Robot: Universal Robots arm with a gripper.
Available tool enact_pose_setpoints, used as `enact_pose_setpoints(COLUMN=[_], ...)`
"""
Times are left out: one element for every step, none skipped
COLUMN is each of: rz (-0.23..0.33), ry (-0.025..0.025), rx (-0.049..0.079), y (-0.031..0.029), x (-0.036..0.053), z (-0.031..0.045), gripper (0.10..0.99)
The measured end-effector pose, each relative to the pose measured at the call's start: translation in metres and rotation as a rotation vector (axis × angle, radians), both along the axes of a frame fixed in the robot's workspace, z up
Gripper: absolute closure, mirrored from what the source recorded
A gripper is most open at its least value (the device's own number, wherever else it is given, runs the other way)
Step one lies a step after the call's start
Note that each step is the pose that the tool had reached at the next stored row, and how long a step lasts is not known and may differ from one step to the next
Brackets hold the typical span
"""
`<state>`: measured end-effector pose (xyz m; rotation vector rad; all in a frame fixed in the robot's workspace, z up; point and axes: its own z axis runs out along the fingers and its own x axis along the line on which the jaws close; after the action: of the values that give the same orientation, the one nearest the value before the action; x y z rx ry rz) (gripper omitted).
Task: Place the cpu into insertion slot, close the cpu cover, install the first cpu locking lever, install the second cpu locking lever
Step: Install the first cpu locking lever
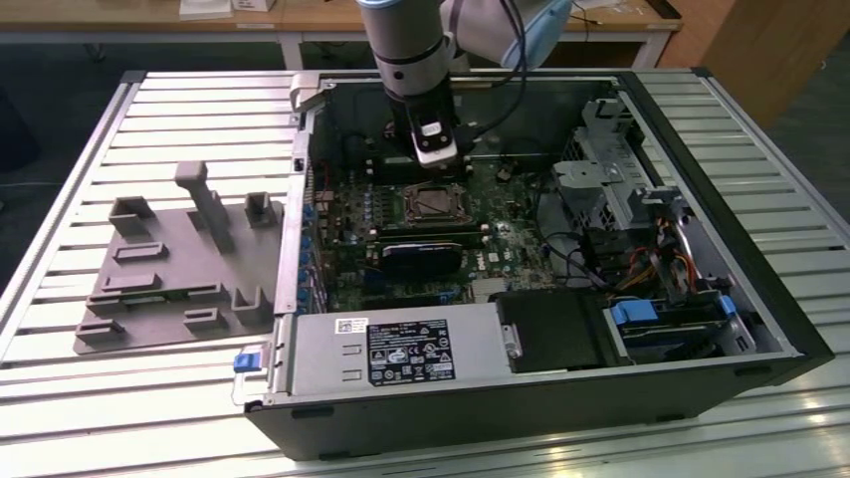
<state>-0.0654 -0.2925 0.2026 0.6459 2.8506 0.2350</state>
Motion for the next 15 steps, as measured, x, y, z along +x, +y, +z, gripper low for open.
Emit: enact_pose_setpoints(rz=[-0.001,-0.002,-0.004,-0.005,-0.006,-0.007,-0.008,-0.009,-0.010,-0.010,-0.011,-0.012,-0.013,-0.014,-0.015], ry=[0.0000,-0.0001,0.0000,0.0001,0.0000,0.0000,-0.0001,-0.0001,0.0000,0.0000,0.0000,0.0000,0.0000,0.0000,0.0000], rx=[0.000,0.000,0.000,0.000,0.000,-0.001,-0.001,-0.002,-0.003,-0.004,-0.005,-0.006,-0.006,-0.007,-0.008], y=[0.0006,0.0011,0.0017,0.0022,0.0026,0.0028,0.0028,0.0028,0.0028,0.0028,0.0028,0.0028,0.0028,0.0028,0.0028], x=[0.0000,0.0000,0.0000,0.0000,0.0000,0.0000,0.0000,0.0000,0.0000,0.0000,0.0000,0.0000,0.0000,0.0000,0.0000], z=[-0.0001,-0.0001,-0.0002,-0.0002,-0.0002,-0.0003,-0.0004,-0.0005,-0.0006,-0.0008,-0.0010,-0.0013,-0.0016,-0.0018,-0.0020], gripper=[0.984,0.984,0.984,0.984,0.984,0.984,0.984,0.984,0.984,0.984,0.984,0.984,0.984,0.984,0.984])
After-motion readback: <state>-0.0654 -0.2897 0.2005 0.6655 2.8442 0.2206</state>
